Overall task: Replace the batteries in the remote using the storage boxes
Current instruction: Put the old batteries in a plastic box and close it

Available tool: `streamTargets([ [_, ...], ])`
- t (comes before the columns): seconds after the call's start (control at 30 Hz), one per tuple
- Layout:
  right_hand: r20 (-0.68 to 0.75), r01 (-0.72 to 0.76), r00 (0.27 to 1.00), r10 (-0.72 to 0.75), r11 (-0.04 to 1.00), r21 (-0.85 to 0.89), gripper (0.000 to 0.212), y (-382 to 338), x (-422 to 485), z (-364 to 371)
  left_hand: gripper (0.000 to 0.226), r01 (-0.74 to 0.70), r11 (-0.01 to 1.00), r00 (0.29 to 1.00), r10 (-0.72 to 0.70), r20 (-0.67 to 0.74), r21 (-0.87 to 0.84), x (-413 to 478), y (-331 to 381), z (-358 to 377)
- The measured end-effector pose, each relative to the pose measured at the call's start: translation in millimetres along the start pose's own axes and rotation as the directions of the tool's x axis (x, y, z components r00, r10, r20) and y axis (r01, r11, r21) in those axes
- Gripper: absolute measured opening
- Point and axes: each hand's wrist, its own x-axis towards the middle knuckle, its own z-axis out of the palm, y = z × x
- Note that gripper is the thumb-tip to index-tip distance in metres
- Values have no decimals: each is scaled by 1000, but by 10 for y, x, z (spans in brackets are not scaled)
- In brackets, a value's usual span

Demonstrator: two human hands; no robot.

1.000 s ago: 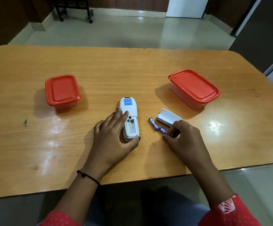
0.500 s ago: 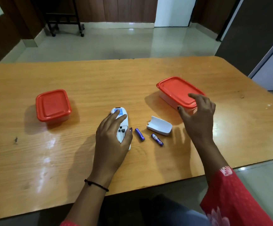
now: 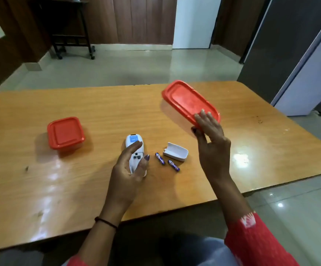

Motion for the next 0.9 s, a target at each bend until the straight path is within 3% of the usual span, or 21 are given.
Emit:
streamTargets([
  [0.03,37,25,999,-29,996,89,43,-192,-113,-100,34,123,970,992,-121,26,-211,-69,103,-16],
  [0.1,159,26,985,-64,973,228,44,-500,-343,-293,54,382,693,922,-324,209,-612,-207,234,-76],
  [0.17,309,-16,947,-90,945,326,43,-719,-525,-481,76,531,394,844,-322,428,-750,-436,309,-186],
  [0.23,474,-65,872,-121,932,357,38,-908,-700,-661,85,569,251,822,-205,532,-783,-765,344,-328],
  [0.33,616,-61,779,-116,964,259,40,-978,-909,-780,95,545,196,838,-156,523,-815,-1076,359,-407],
  [0.43,615,122,772,-159,987,102,38,-1276,-1121,-844,95,497,182,866,-166,472,-848,-1342,550,-445],
  [0.53,635,265,740,-222,964,28,51,-1647,-1328,-742,90,454,143,876,-252,412,-879,-1559,703,-432],
  [0.67,577,407,746,-332,913,0,45,-1826,-1548,-610,94,404,130,869,-363,336,-906,-1755,796,-435],
  [0.9,541,409,774,-330,912,-30,45,-1972,-1797,-660,96,358,154,893,-344,290,-921,-1923,790,-483],
])
